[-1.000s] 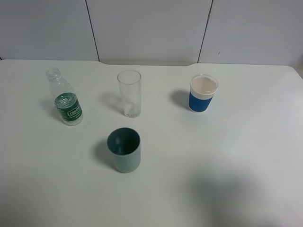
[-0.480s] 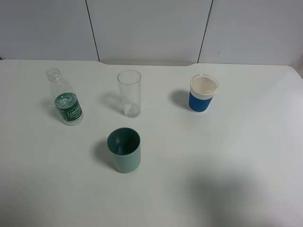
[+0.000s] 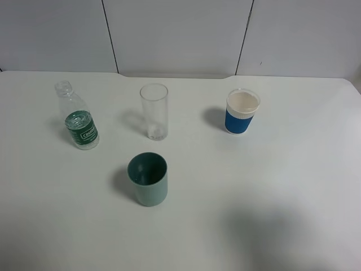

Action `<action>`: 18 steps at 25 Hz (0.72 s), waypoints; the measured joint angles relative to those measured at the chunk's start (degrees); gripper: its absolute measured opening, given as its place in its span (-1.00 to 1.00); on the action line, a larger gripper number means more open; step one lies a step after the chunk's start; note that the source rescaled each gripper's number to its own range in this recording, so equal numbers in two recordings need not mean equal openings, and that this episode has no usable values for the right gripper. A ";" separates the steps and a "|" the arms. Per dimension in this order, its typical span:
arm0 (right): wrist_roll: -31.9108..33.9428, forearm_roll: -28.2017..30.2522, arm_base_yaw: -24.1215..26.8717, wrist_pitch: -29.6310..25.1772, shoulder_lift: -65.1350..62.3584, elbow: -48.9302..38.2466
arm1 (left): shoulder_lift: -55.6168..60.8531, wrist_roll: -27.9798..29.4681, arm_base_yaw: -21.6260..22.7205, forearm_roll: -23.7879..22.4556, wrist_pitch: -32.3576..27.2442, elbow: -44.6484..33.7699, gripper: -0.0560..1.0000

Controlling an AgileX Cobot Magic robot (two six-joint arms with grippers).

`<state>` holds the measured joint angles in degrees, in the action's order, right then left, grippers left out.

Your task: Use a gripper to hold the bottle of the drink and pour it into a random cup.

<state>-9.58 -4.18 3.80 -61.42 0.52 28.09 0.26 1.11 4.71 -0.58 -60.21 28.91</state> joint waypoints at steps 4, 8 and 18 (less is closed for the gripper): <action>0.00 0.00 0.00 0.00 0.00 0.00 | 0.00 0.00 0.71 0.00 -0.05 0.00 0.79; 0.00 0.00 0.00 0.00 0.00 0.00 | 0.00 0.00 0.71 0.00 -0.05 0.00 0.79; 0.00 0.00 0.00 0.00 0.00 0.00 | 0.00 0.00 0.71 0.00 -0.05 0.00 0.79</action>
<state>-9.58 -4.18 3.80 -61.42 0.52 28.09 0.26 1.11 5.42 -0.58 -60.26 28.91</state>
